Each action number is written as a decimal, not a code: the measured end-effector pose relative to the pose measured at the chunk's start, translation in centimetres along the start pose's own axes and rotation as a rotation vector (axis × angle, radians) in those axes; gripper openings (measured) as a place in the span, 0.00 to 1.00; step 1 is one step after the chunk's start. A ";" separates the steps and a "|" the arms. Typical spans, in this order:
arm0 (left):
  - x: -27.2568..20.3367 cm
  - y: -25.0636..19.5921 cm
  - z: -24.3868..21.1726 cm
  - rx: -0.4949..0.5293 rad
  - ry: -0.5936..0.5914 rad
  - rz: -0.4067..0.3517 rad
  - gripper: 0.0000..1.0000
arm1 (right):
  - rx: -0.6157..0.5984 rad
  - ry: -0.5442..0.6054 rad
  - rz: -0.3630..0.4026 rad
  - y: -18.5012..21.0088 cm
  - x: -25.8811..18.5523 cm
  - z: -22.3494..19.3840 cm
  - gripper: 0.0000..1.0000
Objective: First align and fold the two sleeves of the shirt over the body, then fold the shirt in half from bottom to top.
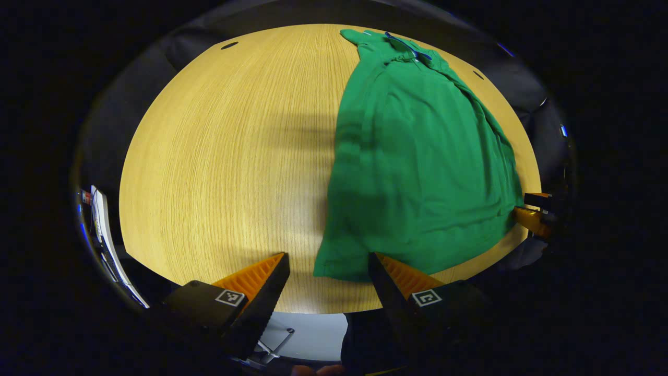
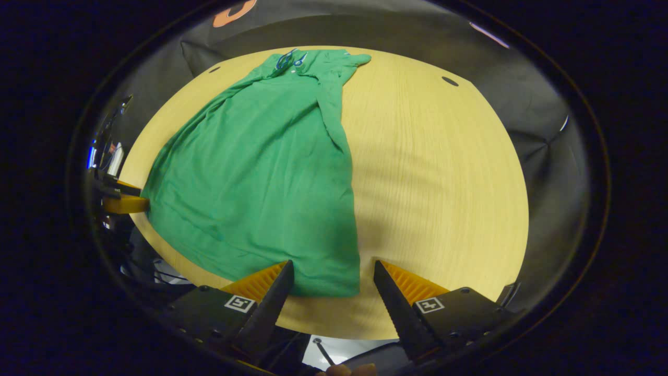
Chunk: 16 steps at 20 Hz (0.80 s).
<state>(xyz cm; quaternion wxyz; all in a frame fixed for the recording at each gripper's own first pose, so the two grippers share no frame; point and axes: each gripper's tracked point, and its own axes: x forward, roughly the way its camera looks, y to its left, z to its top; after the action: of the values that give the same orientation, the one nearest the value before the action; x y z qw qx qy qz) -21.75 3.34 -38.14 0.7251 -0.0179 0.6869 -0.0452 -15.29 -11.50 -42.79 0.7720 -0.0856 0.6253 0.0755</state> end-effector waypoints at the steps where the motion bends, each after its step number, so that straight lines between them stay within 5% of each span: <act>1: 0.1 0.0 0.0 0.010 0.007 0.009 1.00 | 0.005 -0.005 0.004 0.0 -0.2 0.2 0.95; 11: 0.3 -0.4 0.0 -0.037 0.103 0.018 1.00 | 0.024 0.026 0.007 -0.1 -0.1 -0.3 0.95; 13: 0.2 -1.0 -0.1 -0.058 0.113 0.014 0.90 | 0.035 0.039 0.005 0.1 -0.2 -0.3 0.94; 16: -0.1 -2.0 0.3 -0.034 0.113 0.001 0.63 | 0.041 0.056 0.007 0.4 -0.3 -0.6 0.67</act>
<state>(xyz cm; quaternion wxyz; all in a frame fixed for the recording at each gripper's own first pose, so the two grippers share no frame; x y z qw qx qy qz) -21.55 1.36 -37.90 0.6849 -0.0273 0.7273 -0.0342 -16.05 -11.22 -42.66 0.7556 -0.0695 0.6483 0.0631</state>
